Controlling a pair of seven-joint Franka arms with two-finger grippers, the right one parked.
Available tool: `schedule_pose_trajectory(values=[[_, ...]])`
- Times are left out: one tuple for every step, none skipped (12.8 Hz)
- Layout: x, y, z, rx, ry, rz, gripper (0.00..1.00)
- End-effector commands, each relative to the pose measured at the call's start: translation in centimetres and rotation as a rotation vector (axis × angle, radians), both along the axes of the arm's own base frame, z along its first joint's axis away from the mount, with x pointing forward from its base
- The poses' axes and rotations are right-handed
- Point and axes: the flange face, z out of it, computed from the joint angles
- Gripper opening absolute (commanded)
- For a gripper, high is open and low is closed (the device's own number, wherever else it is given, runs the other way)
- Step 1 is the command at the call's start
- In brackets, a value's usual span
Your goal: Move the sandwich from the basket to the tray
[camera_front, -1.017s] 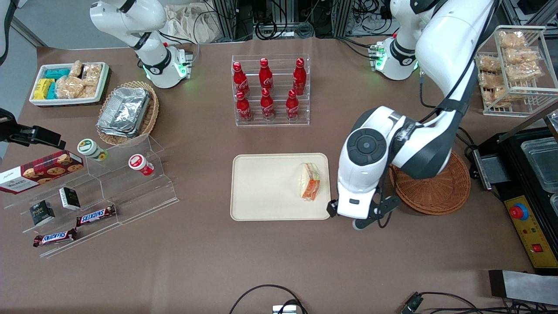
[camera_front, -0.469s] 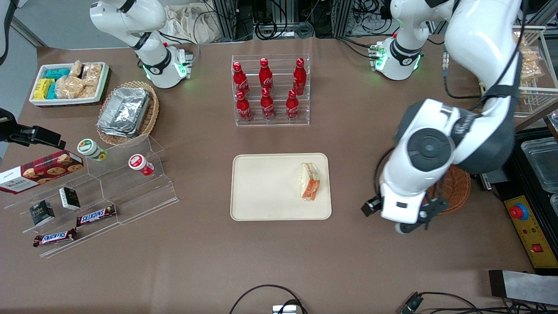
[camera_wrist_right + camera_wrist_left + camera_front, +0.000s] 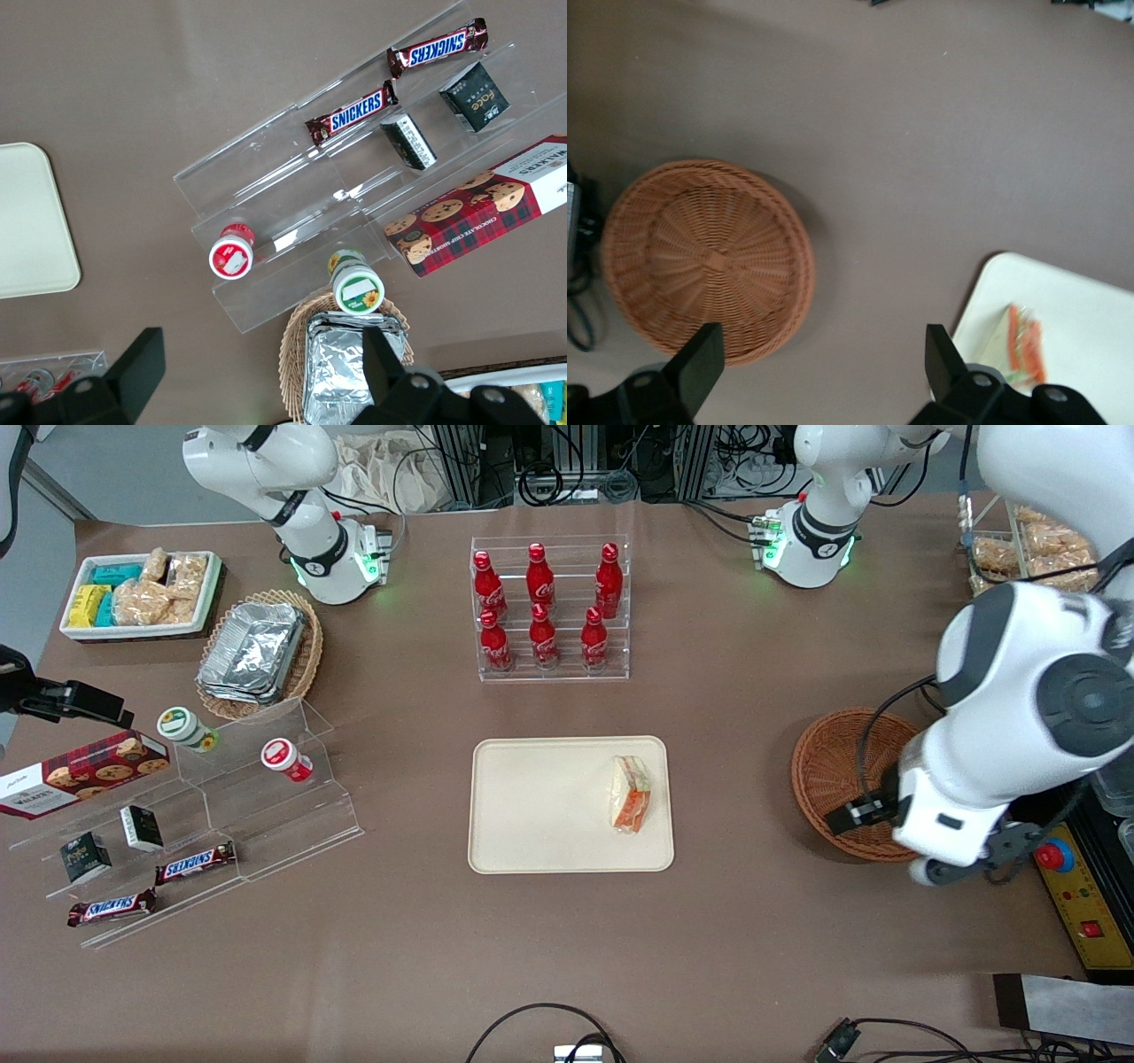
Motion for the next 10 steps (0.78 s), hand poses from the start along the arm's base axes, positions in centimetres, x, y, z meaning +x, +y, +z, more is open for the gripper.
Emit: schedule_pose_trajectory(values=[[-3.2,3.1,1.8,0.002,0.013,-0.060,1.00],[-4.0,4.2,2.4,0.005,0.013,-0.089,1.00],[-4.7,5.4,3.0,0.010,0.013,-0.124,1.00],[-5.5,6.6,3.6,0.014,0.020,-0.166,1.00],[-6.3,7.3,4.3,0.018,0.025,-0.203,1.00],[-7.0,7.8,5.1,0.021,0.038,-0.242,1.00],[-7.8,8.4,6.0,0.023,0.047,-0.270,1.00],[-8.6,8.5,6.7,0.023,0.061,-0.291,1.00],[-9.5,8.6,7.9,0.023,0.064,-0.301,1.00],[-10.5,8.5,8.9,0.021,0.072,-0.310,1.00]])
